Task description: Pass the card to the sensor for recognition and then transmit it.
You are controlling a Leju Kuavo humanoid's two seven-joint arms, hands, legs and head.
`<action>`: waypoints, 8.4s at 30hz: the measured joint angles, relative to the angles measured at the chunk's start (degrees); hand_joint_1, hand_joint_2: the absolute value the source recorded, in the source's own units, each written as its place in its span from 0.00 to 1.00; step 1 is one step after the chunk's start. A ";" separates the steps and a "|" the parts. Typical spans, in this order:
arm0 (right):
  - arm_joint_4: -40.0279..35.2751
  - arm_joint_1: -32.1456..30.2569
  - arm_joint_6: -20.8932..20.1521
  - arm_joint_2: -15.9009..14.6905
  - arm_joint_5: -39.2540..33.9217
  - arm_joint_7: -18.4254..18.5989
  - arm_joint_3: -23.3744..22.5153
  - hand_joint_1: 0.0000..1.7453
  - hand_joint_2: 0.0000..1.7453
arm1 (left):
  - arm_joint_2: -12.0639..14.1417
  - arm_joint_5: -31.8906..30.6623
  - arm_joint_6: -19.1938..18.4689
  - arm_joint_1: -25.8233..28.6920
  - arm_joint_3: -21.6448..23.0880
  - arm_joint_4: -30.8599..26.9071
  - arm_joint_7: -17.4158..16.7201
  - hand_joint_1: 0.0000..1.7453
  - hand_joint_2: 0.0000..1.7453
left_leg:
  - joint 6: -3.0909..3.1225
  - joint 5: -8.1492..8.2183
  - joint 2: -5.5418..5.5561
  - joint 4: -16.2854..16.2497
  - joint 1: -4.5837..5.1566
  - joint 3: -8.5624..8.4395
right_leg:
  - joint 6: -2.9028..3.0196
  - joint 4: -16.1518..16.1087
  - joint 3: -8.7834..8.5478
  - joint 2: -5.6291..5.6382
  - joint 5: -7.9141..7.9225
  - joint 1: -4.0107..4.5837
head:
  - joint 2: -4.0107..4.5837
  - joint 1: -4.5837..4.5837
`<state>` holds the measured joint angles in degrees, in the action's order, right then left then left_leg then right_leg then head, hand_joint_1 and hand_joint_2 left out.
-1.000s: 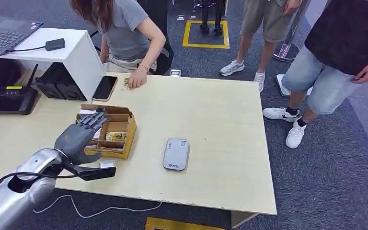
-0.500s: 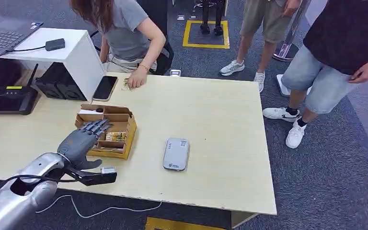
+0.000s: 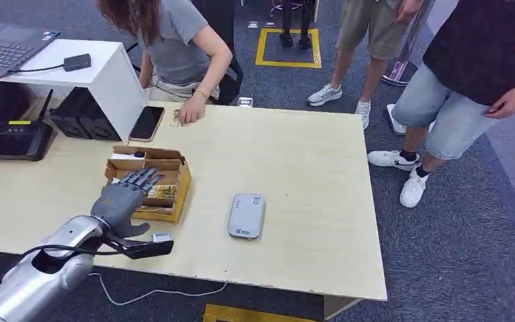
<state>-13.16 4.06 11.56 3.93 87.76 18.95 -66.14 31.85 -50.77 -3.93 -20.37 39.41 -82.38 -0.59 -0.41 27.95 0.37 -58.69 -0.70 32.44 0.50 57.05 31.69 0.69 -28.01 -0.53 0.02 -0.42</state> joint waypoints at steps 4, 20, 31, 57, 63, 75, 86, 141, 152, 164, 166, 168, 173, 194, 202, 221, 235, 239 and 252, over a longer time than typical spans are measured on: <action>0.00 -0.01 0.00 -0.09 0.11 0.00 0.09 0.00 1.00 | -0.24 -0.50 1.00 0.32 0.02 1.09 0.00 0.00 1.00 | 0.00 0.00 0.00 0.00 0.00 0.00 | 0.00 0.00 0.01 -0.01 0.00 0.00 | 0.00 -0.02; 0.00 0.02 0.02 -0.37 0.63 -0.09 0.68 0.00 1.00 | -2.19 -3.65 1.73 1.00 0.02 5.42 -0.68 0.00 1.00 | 0.00 0.00 0.00 0.00 0.00 0.00 | 0.00 0.00 0.00 -0.01 0.00 0.00 | 0.00 -0.02; 0.00 0.25 0.02 -0.39 0.92 -0.17 1.25 0.00 1.00 | -5.07 -6.43 4.74 1.04 0.04 8.55 -0.48 1.00 1.00 | 0.00 0.00 0.01 0.00 0.01 -0.01 | 0.00 0.00 -0.02 -0.03 0.00 0.00 | 0.00 -0.02; 0.07 0.45 -1.01 -0.42 1.29 -0.15 1.57 0.00 1.00 | -9.42 -17.26 11.69 1.94 0.04 10.71 -4.11 1.00 1.00 | 0.02 -0.01 0.17 0.00 0.05 -0.05 | -0.02 -0.01 -0.12 -0.16 -0.02 0.00 | 0.00 -0.02; 0.07 0.50 -1.12 -0.42 1.57 -0.15 1.68 0.00 1.00 | -10.05 -20.90 12.81 2.21 0.02 11.10 -5.42 1.00 1.00 | 0.02 -0.01 0.17 0.00 0.04 -0.06 | -0.02 -0.01 -0.12 -0.16 -0.01 0.00 | 0.00 -0.02; 0.07 0.50 -1.62 -0.39 1.40 0.09 1.70 0.00 1.00 | -10.14 -37.35 22.66 3.27 -0.80 10.02 -12.70 1.00 1.00 | 0.03 -0.02 0.16 -0.01 0.02 -0.04 | -0.01 0.00 -0.09 -0.15 0.00 0.00 | 0.00 -0.02; 0.09 0.52 -1.95 -0.39 1.64 0.04 1.77 0.00 1.00 | -6.45 -38.31 23.10 -0.65 -6.73 3.21 -13.46 1.00 1.00 | 0.01 -0.05 0.16 -0.01 0.00 -0.04 | 0.01 0.00 -0.08 -0.14 0.01 0.00 | 0.00 -0.04; 0.15 0.61 -0.94 -0.59 0.44 -0.15 2.71 0.00 1.00 | -2.32 11.48 -15.82 -17.93 -0.76 4.65 1.16 0.00 1.00 | 0.00 -0.05 0.12 -0.03 0.00 -0.04 | 0.01 0.01 -0.04 -0.07 0.05 0.00 | 0.00 -0.07; 0.15 0.66 -0.92 -1.05 0.39 -0.28 2.71 0.00 1.00 | 2.91 22.69 -18.69 -24.09 5.47 3.21 -0.98 0.00 1.00 | 0.01 -0.05 0.13 -0.03 0.01 -0.04 | 0.01 0.01 -0.06 -0.08 0.05 0.00 | 0.00 -0.07; 0.15 0.79 -0.92 -1.64 0.39 -0.61 2.80 0.00 1.00 | 7.37 29.97 -22.95 -29.61 11.89 3.08 -2.49 0.00 1.00 | 0.00 -0.05 0.11 -0.02 0.00 -0.03 | 0.01 0.01 -0.04 -0.06 0.05 0.00 | 0.00 -0.07; 0.15 0.81 -0.94 -1.68 0.33 -0.59 2.80 0.00 1.00 | 7.91 30.05 -22.56 -29.71 12.88 2.60 -2.47 0.00 1.00 | 0.01 -0.05 0.11 -0.02 0.00 -0.03 | 0.01 0.01 -0.05 -0.06 0.05 0.00 | 0.00 -0.04; 0.15 0.86 -0.96 -1.68 0.22 -0.55 2.80 0.00 1.00 | 8.35 29.86 -21.86 -29.48 13.70 2.12 -2.43 0.00 1.00 | 0.01 -0.05 0.11 -0.02 0.00 -0.02 | 0.01 0.01 -0.05 -0.06 0.05 0.00 | 0.00 -0.04; 0.15 0.85 -1.01 -1.70 0.20 -0.50 2.80 0.00 1.00 | 10.16 30.97 -22.08 -29.02 15.69 0.63 -2.43 0.00 1.00 | 0.01 -0.05 0.11 -0.02 0.00 -0.02 | 0.01 0.01 -0.05 -0.07 0.05 0.00 | 0.00 -0.07; 0.15 0.99 -1.03 -1.99 1.22 -0.70 4.59 0.00 1.00 | 12.85 39.26 -25.38 -29.93 22.62 -0.90 -2.99 0.00 1.00 | 0.01 -0.05 0.12 -0.02 0.00 -0.03 | 0.01 0.01 -0.05 -0.07 0.05 0.00 | 0.00 -0.07; 0.15 1.00 -1.01 -2.19 1.70 -0.66 5.51 0.00 1.00 | 12.44 38.38 -23.50 -28.92 24.72 1.11 -3.08 0.00 1.00 | 0.01 -0.05 0.12 -0.02 0.00 -0.03 | 0.01 0.01 -0.04 -0.06 0.05 0.00 | 0.00 -0.07; 0.15 1.26 -0.83 -2.34 1.68 -0.59 6.08 0.00 1.00 | 10.00 28.56 -14.59 -25.98 25.99 7.30 -2.49 0.00 1.00 | 0.02 -0.07 0.13 -0.03 0.02 -0.04 | 0.01 0.01 -0.05 -0.08 0.05 0.00 | 0.00 -0.07; 0.15 1.28 -0.85 -2.34 1.55 -0.59 6.05 0.00 1.00 | 1.46 15.91 -7.87 -19.36 23.43 14.32 -0.09 0.00 1.00 | 0.03 -0.07 0.13 -0.04 0.02 -0.03 | -0.02 0.00 -0.07 -0.09 0.07 -0.01 | 0.00 -0.07; 0.15 1.27 -0.87 -2.34 1.44 -0.59 6.08 0.00 1.00 | -0.15 14.36 -6.95 -18.10 22.01 14.82 0.57 0.00 1.00 | 0.03 -0.07 0.12 -0.04 0.02 -0.03 | -0.02 0.00 -0.07 -0.08 0.07 -0.01 | 0.00 -0.07; 0.15 1.30 -1.03 -2.34 0.44 -0.50 6.05 0.00 1.00 | -7.01 -0.49 4.25 -13.44 17.29 15.63 -0.66 0.00 1.00 | 0.04 -0.07 0.15 -0.05 0.04 -0.02 | -0.02 0.00 -0.07 -0.11 0.07 -0.02 | 0.00 -0.07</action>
<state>-13.01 5.36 10.53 1.60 88.19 18.45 -60.08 24.83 -51.27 0.32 -33.81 56.70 -66.75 -1.25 -0.38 27.89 0.51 -58.74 -0.66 32.42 0.48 57.04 31.61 0.58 -27.94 -0.55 0.02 -0.48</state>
